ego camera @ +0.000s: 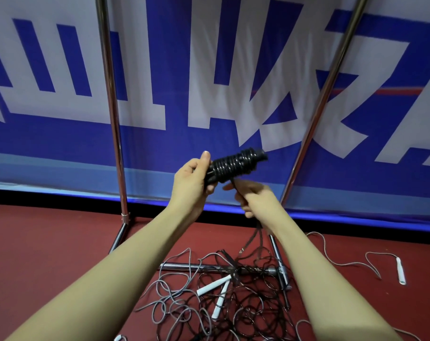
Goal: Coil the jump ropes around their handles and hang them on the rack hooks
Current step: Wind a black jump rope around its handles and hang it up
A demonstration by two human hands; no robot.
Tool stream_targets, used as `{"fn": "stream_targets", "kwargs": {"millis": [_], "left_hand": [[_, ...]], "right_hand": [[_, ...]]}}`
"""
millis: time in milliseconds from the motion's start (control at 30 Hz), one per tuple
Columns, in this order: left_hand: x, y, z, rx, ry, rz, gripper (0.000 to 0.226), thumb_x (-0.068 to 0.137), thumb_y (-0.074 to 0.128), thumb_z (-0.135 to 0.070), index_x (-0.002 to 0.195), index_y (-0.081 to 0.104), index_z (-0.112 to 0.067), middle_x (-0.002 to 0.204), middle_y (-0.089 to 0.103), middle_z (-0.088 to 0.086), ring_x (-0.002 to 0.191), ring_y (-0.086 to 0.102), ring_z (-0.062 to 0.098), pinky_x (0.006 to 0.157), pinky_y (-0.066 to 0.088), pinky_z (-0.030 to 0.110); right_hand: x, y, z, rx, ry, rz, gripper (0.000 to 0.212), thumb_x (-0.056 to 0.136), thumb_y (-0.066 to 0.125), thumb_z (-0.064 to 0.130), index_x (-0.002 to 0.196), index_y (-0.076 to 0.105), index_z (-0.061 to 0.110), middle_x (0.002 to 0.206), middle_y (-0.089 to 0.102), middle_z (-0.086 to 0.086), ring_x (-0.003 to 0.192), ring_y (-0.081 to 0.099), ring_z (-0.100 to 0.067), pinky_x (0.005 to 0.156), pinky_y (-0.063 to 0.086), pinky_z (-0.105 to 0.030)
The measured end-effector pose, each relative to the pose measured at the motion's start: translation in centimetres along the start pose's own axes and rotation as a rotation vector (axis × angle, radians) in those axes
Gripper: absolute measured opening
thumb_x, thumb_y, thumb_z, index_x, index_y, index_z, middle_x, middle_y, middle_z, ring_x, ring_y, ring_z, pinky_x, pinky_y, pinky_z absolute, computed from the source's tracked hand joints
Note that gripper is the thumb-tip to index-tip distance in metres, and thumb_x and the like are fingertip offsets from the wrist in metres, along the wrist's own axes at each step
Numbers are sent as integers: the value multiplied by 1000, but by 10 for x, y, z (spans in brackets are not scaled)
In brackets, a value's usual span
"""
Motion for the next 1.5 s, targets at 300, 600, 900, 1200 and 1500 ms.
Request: {"fn": "stream_targets", "kwargs": {"millis": [300,600,900,1200,1500], "left_hand": [[4,7,-4,313,15,153,31,103,42,-20,74,50,-12,76,47,11,61,39,16,59,36,26],[4,-1,-1,642,233,51,8,101,46,-17,94,42,-13,92,55,5,76,50,9,65,40,9],[6,-7,-5,860,439,153,7,99,49,-10,95,47,-5,97,52,11,81,52,16,69,39,12],[7,-10,2,1029,513,360,9,97,54,-10,90,52,-4,88,48,5,78,49,22,69,36,20],[3,-7,2,847,324,458,7,94,60,-15,88,59,-18,87,61,1,78,62,9,74,51,24]], "right_hand": [[0,14,-6,-59,27,171,27,103,41,23,106,65,12,66,45,5,42,29,-4,43,28,-17],[-17,21,13,-165,-76,309,18,97,51,10,105,65,0,63,53,4,51,41,-8,53,34,-17],[-22,15,23,-252,-124,293,11,92,58,6,94,68,9,59,55,5,55,54,-11,65,46,-20],[-16,1,32,-603,-365,-35,18,91,62,30,74,55,29,72,50,11,73,47,-14,72,42,-42],[-21,1,27,-318,-235,31,16,91,64,24,88,56,11,81,61,-8,72,55,-14,70,46,-26]]}}
Point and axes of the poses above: each hand's wrist, its own x-axis towards the middle knuckle, its own y-axis out of the palm, z = x × y, the point moved 6 cm from there along x, towards the middle knuckle
